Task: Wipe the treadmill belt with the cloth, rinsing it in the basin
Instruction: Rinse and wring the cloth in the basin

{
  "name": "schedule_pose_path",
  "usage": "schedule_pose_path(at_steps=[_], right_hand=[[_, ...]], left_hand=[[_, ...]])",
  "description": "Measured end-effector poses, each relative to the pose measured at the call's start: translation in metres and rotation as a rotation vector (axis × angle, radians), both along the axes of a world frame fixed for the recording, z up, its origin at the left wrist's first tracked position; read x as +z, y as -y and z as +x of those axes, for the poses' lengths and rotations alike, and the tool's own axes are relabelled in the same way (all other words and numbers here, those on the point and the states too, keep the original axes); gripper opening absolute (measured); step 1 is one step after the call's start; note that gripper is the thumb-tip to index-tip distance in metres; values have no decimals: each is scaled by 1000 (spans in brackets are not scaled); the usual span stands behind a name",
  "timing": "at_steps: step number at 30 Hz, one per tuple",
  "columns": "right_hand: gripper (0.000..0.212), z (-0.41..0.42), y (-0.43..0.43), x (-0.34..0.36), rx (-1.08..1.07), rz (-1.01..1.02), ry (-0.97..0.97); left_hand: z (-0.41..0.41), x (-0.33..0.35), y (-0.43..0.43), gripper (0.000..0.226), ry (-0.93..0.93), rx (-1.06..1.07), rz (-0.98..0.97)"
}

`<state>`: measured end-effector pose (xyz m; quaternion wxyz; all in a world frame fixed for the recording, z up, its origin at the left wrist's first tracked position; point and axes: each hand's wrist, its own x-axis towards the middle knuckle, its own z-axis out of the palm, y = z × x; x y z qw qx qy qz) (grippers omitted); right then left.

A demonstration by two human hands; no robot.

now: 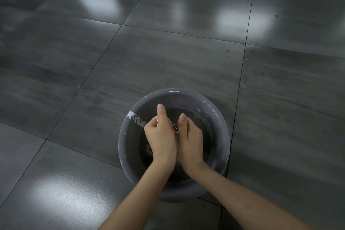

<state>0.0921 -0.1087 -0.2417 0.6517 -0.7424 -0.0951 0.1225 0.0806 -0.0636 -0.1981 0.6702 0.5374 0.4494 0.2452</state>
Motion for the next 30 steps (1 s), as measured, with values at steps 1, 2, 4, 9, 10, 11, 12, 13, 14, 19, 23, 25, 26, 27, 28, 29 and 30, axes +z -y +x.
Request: schedule_pose_path(at_steps=[1, 2, 4, 9, 10, 11, 12, 13, 14, 19, 23, 25, 26, 27, 28, 29, 30], right_hand=[[43, -1, 1, -2, 14, -13, 13], [43, -1, 1, -4, 27, -29, 27], [43, -1, 2, -7, 51, -45, 50], [36, 8, 3, -10, 109, -114, 149], [35, 9, 2, -12, 119, -127, 166], [34, 10, 2, -13, 130, -138, 177], [34, 11, 2, -15, 139, -149, 184], [34, 13, 2, -18, 145, -166, 194], [34, 14, 1, -21, 150, -179, 207], [36, 17, -4, -33, 128, -175, 237], [39, 26, 0, -16, 120, -90, -102], [35, 37, 6, 1, 143, -68, -296], [32, 43, 11, 10, 154, -25, -429], [31, 48, 16, 19, 163, 53, -601], [32, 54, 21, 28, 170, 155, -782], [34, 57, 27, 38, 178, 224, -919], [35, 57, 31, 45, 195, 230, -990]], left_hand=[[-2, -3, 1, 55, -12, -5, 20], [-3, -5, 1, 54, -19, -12, 35], [-4, -8, 1, 52, -22, -24, 59], [0, -13, -2, 52, -33, -10, 45], [1, -14, -3, 51, -43, 1, 35], [3, -15, -4, 51, -57, 15, 18], [3, -17, -4, 50, -66, 32, -10], [4, -18, -5, 50, -71, 54, -43], [5, -20, -6, 51, -77, 78, -73], [11, -22, -7, 51, -80, 121, -168], [13, -15, -25, 40, -41, -174, -185], [10, -10, -37, 30, -69, -322, -234], [8, -6, -43, 36, -114, -393, -255], [6, -1, -48, 42, -170, -451, -271], [3, 4, -53, 43, -230, -493, -256], [1, 10, -58, 40, -293, -519, -191], [1, 16, -63, 35, -364, -546, -95]])
